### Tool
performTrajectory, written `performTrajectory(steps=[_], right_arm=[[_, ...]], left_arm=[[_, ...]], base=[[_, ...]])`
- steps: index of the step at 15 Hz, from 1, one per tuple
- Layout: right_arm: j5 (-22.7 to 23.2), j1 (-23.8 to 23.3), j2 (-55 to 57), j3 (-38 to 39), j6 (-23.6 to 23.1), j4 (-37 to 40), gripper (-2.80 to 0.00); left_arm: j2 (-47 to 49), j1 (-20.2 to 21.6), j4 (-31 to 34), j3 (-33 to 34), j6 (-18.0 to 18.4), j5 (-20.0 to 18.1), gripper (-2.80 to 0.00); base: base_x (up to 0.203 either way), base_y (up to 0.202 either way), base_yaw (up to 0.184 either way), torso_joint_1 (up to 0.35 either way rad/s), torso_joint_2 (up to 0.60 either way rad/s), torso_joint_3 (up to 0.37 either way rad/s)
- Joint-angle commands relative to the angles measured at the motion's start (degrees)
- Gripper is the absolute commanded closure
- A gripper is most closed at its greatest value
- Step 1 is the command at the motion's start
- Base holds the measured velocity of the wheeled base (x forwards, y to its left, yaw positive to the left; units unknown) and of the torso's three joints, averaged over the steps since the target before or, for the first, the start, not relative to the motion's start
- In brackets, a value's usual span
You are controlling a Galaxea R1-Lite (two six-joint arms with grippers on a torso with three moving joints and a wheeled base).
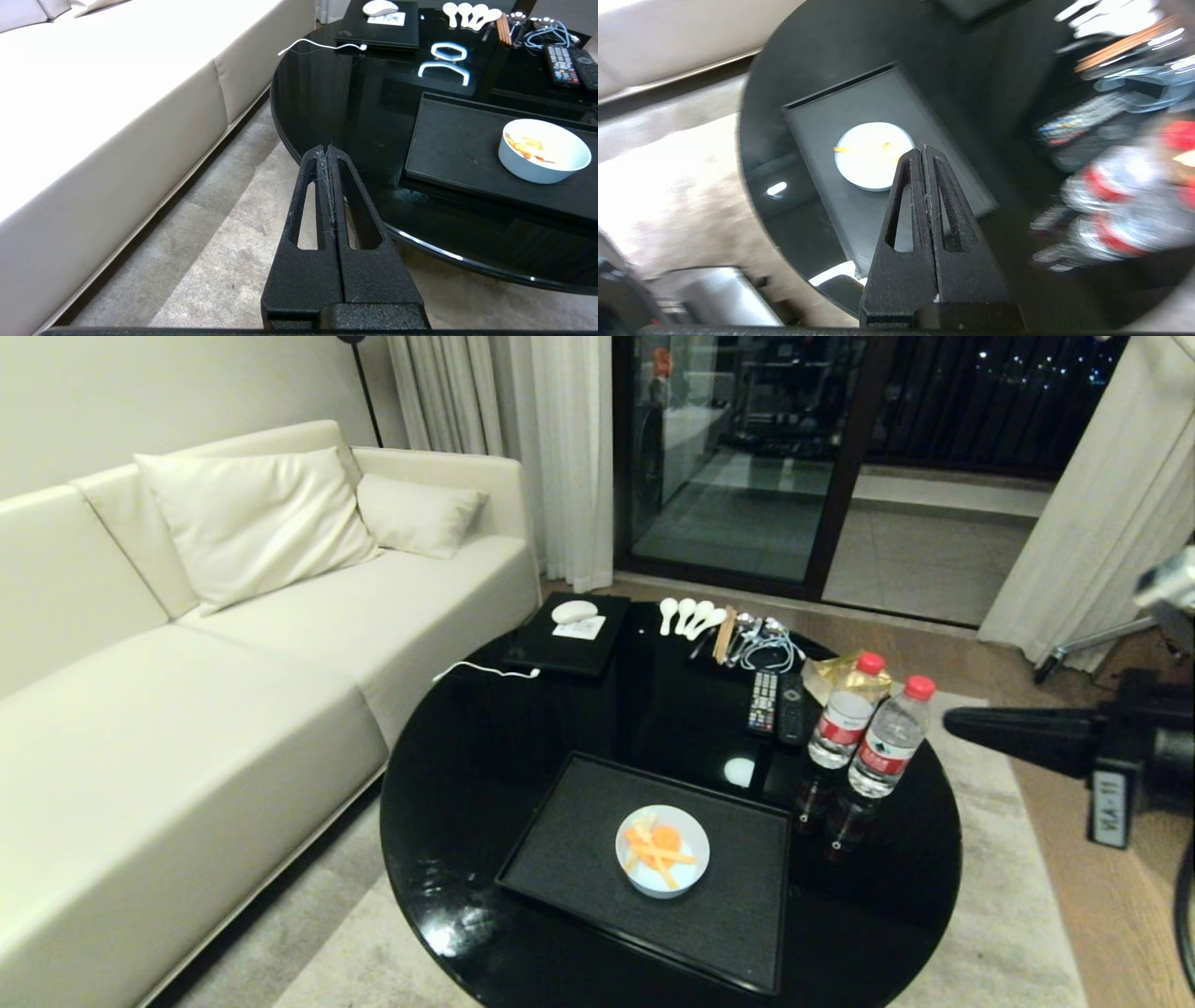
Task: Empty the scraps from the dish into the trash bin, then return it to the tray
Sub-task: Pick up the bowl with leftover food
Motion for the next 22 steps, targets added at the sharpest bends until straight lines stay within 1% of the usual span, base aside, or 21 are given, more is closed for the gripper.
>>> performTrajectory(steps=[1,2,3,5,6,8,10,11,12,13,14,15,18,22], right_arm=[[0.05,4.0,15.41,-6.09,5.12,-0.34,0.0],[-0.83,5.52,18.71,-8.23,9.73,-0.3,0.0],[-2.73,6.74,21.42,-9.65,13.72,-0.05,0.0],[-7.29,9.05,25.86,-11.41,20.05,2.03,0.0],[-8.41,10.03,27.47,-12.13,22.88,3.12,0.0],[-9.84,11.51,30.43,-14.46,25.08,5.37,0.0],[-14.17,14.1,34.29,-17.76,26.22,8.09,0.0],[-15.45,15.26,36.36,-19.88,27.15,9.38,0.0],[-15.94,16.46,37.91,-21.87,28.64,10.82,-2.8],[-16.39,17.55,39.34,-23.37,29.91,12.25,-2.8],[-17.78,18.32,40.72,-24.96,30.53,13.83,-2.8],[-19.09,18.68,42.2,-26.24,30.71,15.13,-2.8],[-20.6,18.81,46.19,-28.22,30.79,16.08,-2.8],[-27.94,18.97,51.42,-28.34,30.87,15.84,-2.8]], left_arm=[[-0.02,0.0,-0.02,0.0,-0.03,0.01,0.0],[-0.02,0.0,-0.02,0.0,-0.03,0.01,0.0],[-0.02,0.0,-0.02,0.0,-0.03,0.01,0.0],[-0.02,0.0,-0.02,0.0,-0.03,0.01,0.0],[-0.02,0.0,-0.02,0.0,-0.03,0.01,0.0],[-0.02,0.0,-0.02,0.0,-0.03,0.01,0.0],[-0.02,0.0,-0.02,0.0,-0.03,0.01,0.0],[-0.02,0.0,-0.02,0.0,-0.03,0.01,0.0],[-0.02,0.0,-0.02,0.0,-0.03,0.01,0.0],[-0.02,0.0,-0.02,0.0,-0.03,0.01,0.0],[-0.02,0.0,-0.02,0.0,-0.03,0.01,0.0],[-0.02,0.0,-0.02,0.0,-0.03,0.01,0.0],[-0.02,0.0,-0.02,0.0,-0.03,0.01,0.0],[-0.02,0.0,-0.02,0.0,-0.03,0.01,0.0]], base=[[0.0,0.0,0.0,0.0,0.0,0.0],[0.0,0.0,0.0,0.0,0.0,0.0],[0.0,0.0,0.0,0.0,0.0,0.0],[0.0,0.0,0.0,0.0,0.0,0.0],[0.0,0.0,0.0,0.0,0.0,0.0],[0.0,0.0,0.0,0.0,0.0,0.0],[0.0,0.0,0.0,0.0,0.0,0.0],[0.0,0.0,0.0,0.0,0.0,0.0],[0.0,0.0,0.0,0.0,0.0,0.0],[0.0,0.0,0.0,0.0,0.0,0.0],[0.0,0.0,0.0,0.0,0.0,0.0],[0.0,0.0,0.0,0.0,0.0,0.0],[0.0,0.0,0.0,0.0,0.0,0.0],[0.0,0.0,0.0,0.0,0.0,0.0]])
